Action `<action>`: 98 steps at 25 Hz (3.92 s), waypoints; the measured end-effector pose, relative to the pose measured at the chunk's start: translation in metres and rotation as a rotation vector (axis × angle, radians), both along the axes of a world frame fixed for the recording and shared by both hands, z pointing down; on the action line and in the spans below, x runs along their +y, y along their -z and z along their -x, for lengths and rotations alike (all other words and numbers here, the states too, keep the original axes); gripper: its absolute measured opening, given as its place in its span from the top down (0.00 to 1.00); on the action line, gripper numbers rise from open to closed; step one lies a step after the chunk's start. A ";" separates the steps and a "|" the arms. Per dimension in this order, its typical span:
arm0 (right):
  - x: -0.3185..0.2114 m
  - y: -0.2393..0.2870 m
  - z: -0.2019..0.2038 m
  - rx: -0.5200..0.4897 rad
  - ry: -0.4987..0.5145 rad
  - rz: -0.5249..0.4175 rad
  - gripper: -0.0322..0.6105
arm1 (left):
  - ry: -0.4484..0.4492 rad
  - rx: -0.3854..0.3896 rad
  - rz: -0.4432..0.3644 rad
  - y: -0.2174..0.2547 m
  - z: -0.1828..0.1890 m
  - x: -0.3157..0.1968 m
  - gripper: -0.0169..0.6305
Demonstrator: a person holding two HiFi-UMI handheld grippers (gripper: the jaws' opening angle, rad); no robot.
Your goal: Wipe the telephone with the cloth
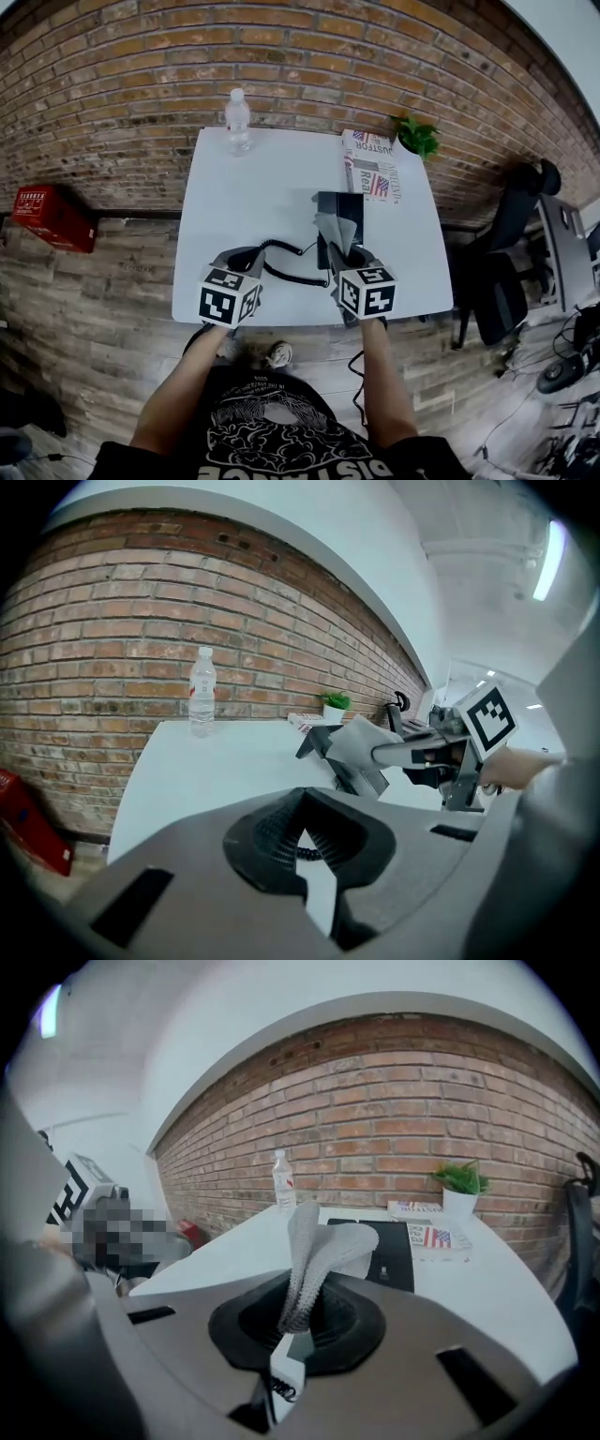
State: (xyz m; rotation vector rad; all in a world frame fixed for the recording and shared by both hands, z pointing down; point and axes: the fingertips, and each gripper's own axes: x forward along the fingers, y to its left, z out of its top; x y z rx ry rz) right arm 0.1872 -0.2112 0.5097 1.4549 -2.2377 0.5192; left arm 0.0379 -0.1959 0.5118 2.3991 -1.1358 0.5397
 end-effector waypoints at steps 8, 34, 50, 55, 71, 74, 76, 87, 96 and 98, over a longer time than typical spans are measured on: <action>-0.045 0.037 0.002 0.045 0.060 -0.083 0.93 | 0.067 -0.004 -0.004 0.002 0.016 -0.004 0.96; -0.106 -0.020 0.039 0.219 0.183 0.061 0.93 | 0.228 -0.009 -0.004 0.004 0.063 -0.006 0.96; -0.078 -0.034 0.041 0.225 0.169 0.105 0.93 | 0.170 -0.003 0.000 0.001 0.063 -0.001 0.96; -0.067 -0.040 0.042 0.221 0.164 0.126 0.93 | 0.147 0.003 0.001 0.001 0.060 -0.001 0.96; -0.033 -0.057 0.042 0.184 0.118 0.165 0.93 | 0.085 0.017 0.006 -0.002 0.048 -0.001 0.96; -0.026 -0.061 0.041 0.180 0.107 0.175 0.93 | 0.068 0.020 0.006 -0.002 0.044 0.000 0.96; -0.021 -0.063 0.040 0.176 0.101 0.183 0.93 | 0.058 0.023 0.009 -0.002 0.042 0.000 0.96; 0.009 -0.076 0.040 0.134 0.089 0.226 0.93 | 0.012 0.029 0.026 -0.008 0.033 0.003 0.96; 0.022 -0.081 0.040 0.108 0.091 0.242 0.93 | -0.015 0.032 0.026 -0.008 0.022 0.004 0.96; 0.022 -0.076 0.041 0.108 0.095 0.232 0.93 | -0.018 0.031 0.026 -0.008 0.021 0.004 0.96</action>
